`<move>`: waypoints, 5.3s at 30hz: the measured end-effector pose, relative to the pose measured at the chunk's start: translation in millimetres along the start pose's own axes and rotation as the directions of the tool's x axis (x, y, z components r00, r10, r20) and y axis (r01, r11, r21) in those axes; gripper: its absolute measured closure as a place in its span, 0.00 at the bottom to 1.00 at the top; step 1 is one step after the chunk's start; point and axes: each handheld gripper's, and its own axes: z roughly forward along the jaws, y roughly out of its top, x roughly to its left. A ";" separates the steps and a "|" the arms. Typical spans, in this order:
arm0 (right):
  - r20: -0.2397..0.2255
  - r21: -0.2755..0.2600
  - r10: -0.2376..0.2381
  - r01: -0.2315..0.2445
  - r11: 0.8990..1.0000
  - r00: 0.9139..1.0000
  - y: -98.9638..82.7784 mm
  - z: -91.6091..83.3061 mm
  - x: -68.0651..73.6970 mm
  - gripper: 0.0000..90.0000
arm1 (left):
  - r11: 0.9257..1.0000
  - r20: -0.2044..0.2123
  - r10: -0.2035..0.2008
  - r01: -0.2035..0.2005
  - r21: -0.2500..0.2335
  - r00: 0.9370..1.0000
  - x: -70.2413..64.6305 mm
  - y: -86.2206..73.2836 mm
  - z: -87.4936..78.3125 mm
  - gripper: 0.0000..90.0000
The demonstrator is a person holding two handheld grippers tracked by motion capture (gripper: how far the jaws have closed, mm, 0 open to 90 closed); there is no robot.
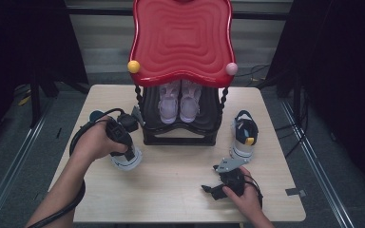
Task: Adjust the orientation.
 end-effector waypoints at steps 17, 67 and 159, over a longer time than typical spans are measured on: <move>0.000 0.002 -0.001 0.001 1.000 1.000 0.1 -0.2 0.0 0.14 | 0.997 0.006 0.075 -0.075 0.001 0.997 -9.6 6.0 -46.8 0.86; -0.001 0.005 0.000 0.000 1.000 1.000 -0.1 -0.2 0.0 0.14 | 0.984 -0.080 0.170 -0.173 -0.031 0.982 -36.3 16.0 -166.8 0.86; -0.002 0.005 0.002 -0.002 1.000 1.000 -0.1 -0.3 0.1 0.14 | 0.775 -0.403 0.598 -0.628 0.071 0.693 -55.7 156.7 -203.9 0.84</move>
